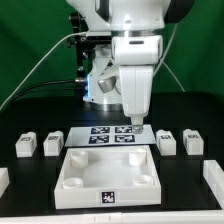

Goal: Assemble one leg

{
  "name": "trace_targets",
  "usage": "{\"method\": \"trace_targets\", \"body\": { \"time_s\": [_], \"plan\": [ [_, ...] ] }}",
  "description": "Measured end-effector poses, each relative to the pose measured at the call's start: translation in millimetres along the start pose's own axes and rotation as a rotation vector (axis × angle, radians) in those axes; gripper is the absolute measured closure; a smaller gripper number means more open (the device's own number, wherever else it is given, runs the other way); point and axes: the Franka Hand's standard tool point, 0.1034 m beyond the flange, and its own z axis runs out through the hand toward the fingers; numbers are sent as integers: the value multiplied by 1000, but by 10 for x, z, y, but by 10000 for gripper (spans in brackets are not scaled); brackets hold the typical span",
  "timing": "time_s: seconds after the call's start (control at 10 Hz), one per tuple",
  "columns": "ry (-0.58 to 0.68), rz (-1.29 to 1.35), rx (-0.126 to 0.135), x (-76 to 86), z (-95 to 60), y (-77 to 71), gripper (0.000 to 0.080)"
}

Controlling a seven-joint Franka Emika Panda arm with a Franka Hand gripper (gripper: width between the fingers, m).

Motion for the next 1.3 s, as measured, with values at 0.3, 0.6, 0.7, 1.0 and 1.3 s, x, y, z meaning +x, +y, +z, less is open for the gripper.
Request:
{"method": "trace_targets", "body": {
  "time_s": [0.3,0.6,0.7,1.0,1.3],
  "plan": [
    [14,-150,4,-254,307,-158,150],
    [20,-84,18,-532,503,-184,150],
    [20,-69,27,-555,551,-200,150],
    [23,-60,41,-553,643,-210,150],
    [24,-60,42,-554,648,-215,249]
  ]
}}
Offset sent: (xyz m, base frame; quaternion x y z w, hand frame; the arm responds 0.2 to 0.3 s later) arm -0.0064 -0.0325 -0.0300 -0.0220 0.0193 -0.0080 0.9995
